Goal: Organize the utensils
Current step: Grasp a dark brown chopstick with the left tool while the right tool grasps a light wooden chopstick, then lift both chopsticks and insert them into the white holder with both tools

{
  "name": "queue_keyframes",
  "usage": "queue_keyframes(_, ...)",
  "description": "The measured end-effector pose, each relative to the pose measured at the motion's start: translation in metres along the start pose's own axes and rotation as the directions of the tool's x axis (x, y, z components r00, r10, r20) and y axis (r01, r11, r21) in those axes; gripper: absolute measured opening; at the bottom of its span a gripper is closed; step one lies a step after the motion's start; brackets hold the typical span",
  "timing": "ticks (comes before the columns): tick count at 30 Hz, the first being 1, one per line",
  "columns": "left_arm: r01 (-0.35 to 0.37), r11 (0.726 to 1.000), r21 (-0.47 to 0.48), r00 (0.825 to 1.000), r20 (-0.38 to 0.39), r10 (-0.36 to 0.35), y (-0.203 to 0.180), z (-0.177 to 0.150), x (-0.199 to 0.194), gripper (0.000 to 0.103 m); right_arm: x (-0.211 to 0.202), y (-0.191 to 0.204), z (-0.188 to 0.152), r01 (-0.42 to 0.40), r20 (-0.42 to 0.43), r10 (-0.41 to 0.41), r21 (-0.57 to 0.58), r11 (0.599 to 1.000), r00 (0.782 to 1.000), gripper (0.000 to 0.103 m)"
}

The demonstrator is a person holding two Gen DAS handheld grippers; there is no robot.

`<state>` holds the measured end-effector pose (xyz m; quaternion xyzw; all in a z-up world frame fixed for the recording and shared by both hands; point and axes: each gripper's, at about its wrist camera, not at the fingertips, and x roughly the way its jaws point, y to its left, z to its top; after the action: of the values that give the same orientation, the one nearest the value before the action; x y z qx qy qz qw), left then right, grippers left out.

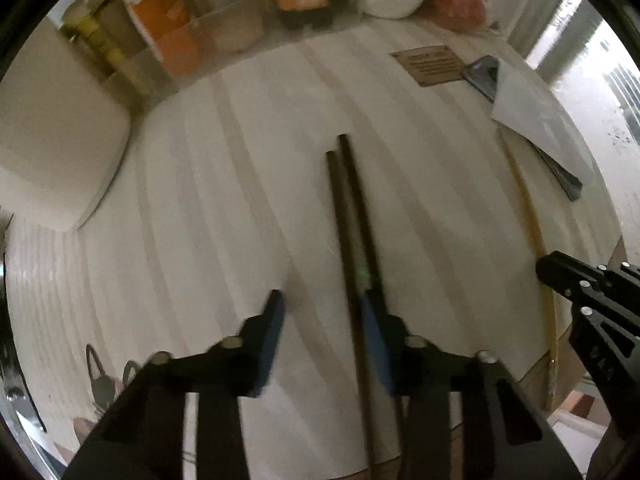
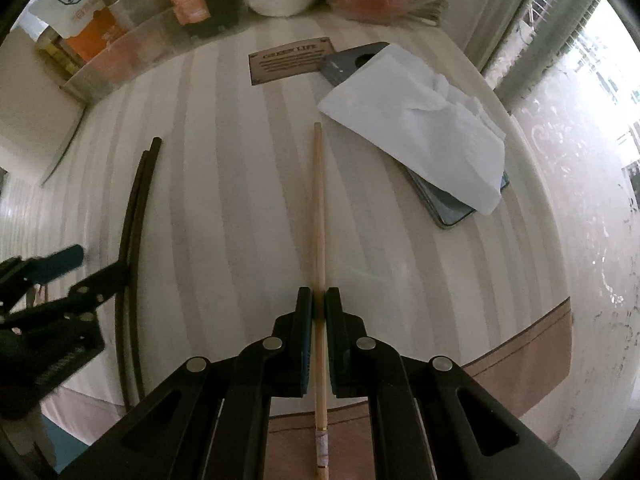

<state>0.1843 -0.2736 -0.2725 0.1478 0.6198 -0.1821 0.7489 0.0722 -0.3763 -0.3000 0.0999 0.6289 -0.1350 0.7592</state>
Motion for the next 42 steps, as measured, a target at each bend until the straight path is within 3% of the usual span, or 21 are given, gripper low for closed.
queue_keyframes(2, 0.0, 1.0, 0.007, 1.0, 0.005, 0.0, -0.002, 0.002, -0.001, 0.005, 0.0, 0.001, 0.004, 0.003, 0.0, -0.003, -0.005, 1.0, 1.0, 0.007)
queue_keyframes(5, -0.027, 1.0, -0.017, 1.0, 0.01, 0.027, 0.004, 0.002, -0.002, 0.004, -0.003, -0.002, 0.002, -0.012, 0.007, 0.012, -0.004, 1.0, 1.0, 0.007)
queue_keyframes(13, -0.084, 0.981, -0.174, 0.996, 0.007, 0.086, 0.084, -0.017, -0.018, 0.004, -0.008, -0.004, 0.016, -0.147, 0.045, 0.145, 0.034, 0.989, 0.988, 0.007)
queue_keyframes(21, -0.089, 0.948, -0.307, 0.991, 0.073, 0.116, 0.153, -0.043, -0.064, 0.004, -0.056, 0.051, 0.025, -0.301, 0.131, 0.299, -0.001, 0.954, 0.945, 0.006)
queue_keyframes(27, -0.044, 0.931, -0.361, 0.974, 0.19, 0.12, 0.197, -0.047, -0.11, 0.004, -0.085, 0.106, 0.041, -0.398, 0.179, 0.398, -0.043, 0.917, 0.899, 0.007)
queue_keyframes(30, -0.018, 0.925, -0.38, 0.956, 0.264, 0.127, 0.213, -0.048, -0.145, 0.004, -0.106, 0.13, 0.048, -0.437, 0.211, 0.44, -0.064, 0.897, 0.873, 0.006)
queue_keyframes(34, 0.017, 0.917, -0.398, 0.918, 0.369, 0.143, 0.238, -0.042, -0.193, 0.004, -0.14, 0.156, 0.066, -0.478, 0.27, 0.489, -0.11, 0.871, 0.83, 0.006)
queue_keyframes(42, 0.085, 0.914, -0.397, 0.811, 0.561, 0.168, 0.266, -0.011, -0.284, 0.003, -0.212, 0.196, 0.114, -0.524, 0.393, 0.562, -0.209, 0.826, 0.728, 0.006)
